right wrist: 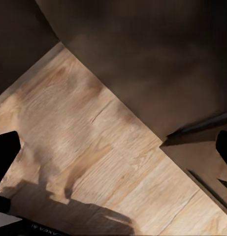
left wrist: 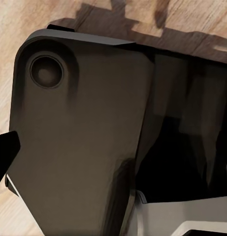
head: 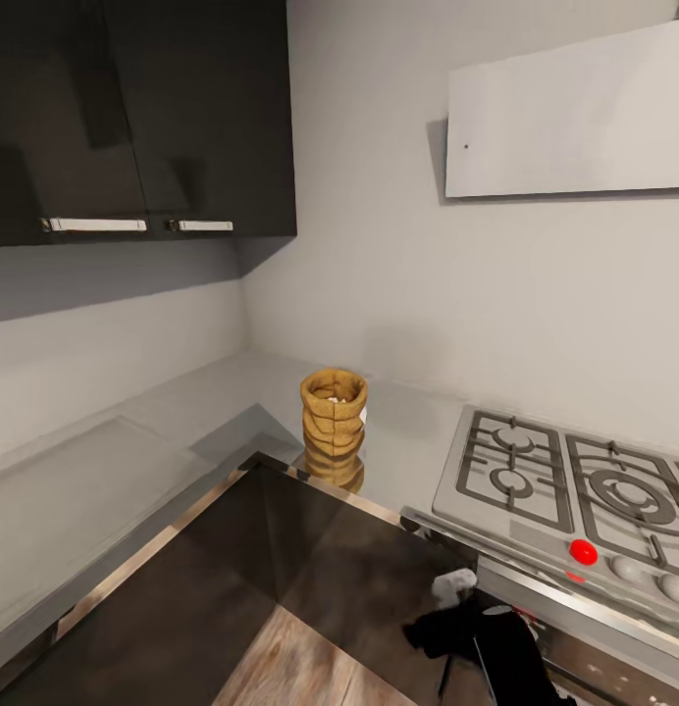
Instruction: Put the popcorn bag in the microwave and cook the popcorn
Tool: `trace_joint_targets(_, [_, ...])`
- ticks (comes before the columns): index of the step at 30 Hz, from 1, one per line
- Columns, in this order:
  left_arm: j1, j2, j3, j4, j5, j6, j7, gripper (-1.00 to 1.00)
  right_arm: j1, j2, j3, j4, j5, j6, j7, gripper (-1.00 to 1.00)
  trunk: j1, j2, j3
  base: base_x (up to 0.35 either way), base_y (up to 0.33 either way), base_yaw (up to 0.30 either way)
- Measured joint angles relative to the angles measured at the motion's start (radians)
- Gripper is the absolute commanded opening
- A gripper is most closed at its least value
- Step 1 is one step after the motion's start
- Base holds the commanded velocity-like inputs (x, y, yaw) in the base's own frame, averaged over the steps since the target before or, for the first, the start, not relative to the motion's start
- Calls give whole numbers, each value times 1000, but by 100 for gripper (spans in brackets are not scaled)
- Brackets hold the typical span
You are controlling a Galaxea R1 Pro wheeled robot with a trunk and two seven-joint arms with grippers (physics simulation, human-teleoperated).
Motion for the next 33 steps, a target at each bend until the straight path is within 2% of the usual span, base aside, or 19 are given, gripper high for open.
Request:
trace_joint_targets(3, [0, 0, 0, 0, 0, 0, 0, 100, 3, 2, 52, -164, -3, 125, 79, 100, 0, 0, 0, 0, 0, 0])
trace_joint_targets(5, [0, 0, 0, 0, 0, 0, 0, 100, -11, 17, 87, -197, -5, 199, 108, 100, 0, 0, 0, 0, 0, 0])
trace_joint_targets(6, [0, 0, 0, 0, 0, 0, 0, 100, -53, 44, 101, -207, -9, 235, 118, 100, 0, 0, 0, 0, 0, 0])
trace_joint_targets(7, [0, 0, 0, 0, 0, 0, 0, 100, -156, 56, 109, -211, -3, 253, 123, 100, 0, 0, 0, 0, 0, 0])
trace_joint_targets(8, [0, 0, 0, 0, 0, 1, 0, 100, -323, 57, 110, -211, -5, 253, 121, 100, 0, 0, 0, 0, 0, 0])
trace_joint_targets(12, [0, 0, 0, 0, -2, 1, 0, 100, -440, 57, 111, -206, -5, 253, 116, 100, 0, 0, 0, 0, 0, 0])
trace_joint_targets(16, [0, 0, 0, 0, -2, 1, 0, 100, -459, 57, 110, -205, 2, 254, 107, 100, 0, 0, 0, 0, 0, 0])
trace_joint_targets(18, [0, 0, 0, -1, -2, 1, 0, 100, -501, 57, 110, -200, 1, 253, 68, 100, 0, 0, 0, 0, 0, 0])
trace_joint_targets(20, [0, 0, 0, -1, -2, 1, 0, 100, -567, 57, 109, -157, 0, 253, -2, 100, 0, 0, 0, 0, 0, 0])
trace_joint_targets(22, [0, -1, 0, 0, -2, 1, 0, 100, -674, 57, 103, -54, -2, 253, -99, 100, 0, 0, 0, 0, 0, 0])
trace_joint_targets(24, [0, -1, 0, -1, -2, 1, 0, 100, -752, 57, 92, 30, -3, 253, -165, 100, 0, 0, 0, 0, 0, 0])
trace_joint_targets(25, [0, 0, 0, 0, -2, 1, 0, 100, -805, 57, 78, 88, -2, 253, -213, 100, 0, 0, 0, 0, 0, 0])
trace_joint_targets(27, [0, 0, 0, 0, -2, 1, 0, 100, -875, 56, 52, 160, -4, 253, -275, 100, 0, 0, 0, 0, 0, 0])
trace_joint_targets(29, [0, 0, 0, 0, -2, 1, 0, 100, -962, 56, 12, 246, -5, 254, -336, 100, 0, 0, 0, 0, 0, 0])
trace_joint_targets(32, [0, 0, 0, 0, -1, 0, 0, 100, -1083, 56, -83, 399, -4, 254, -399, 100, 0, 0, 0, 0, 0, 0])
trace_joint_targets(33, [0, 0, 0, 0, -1, 0, 0, 100, -1101, 56, -104, 431, -5, 254, -410, 100, 0, 0, 0, 0, 0, 0])
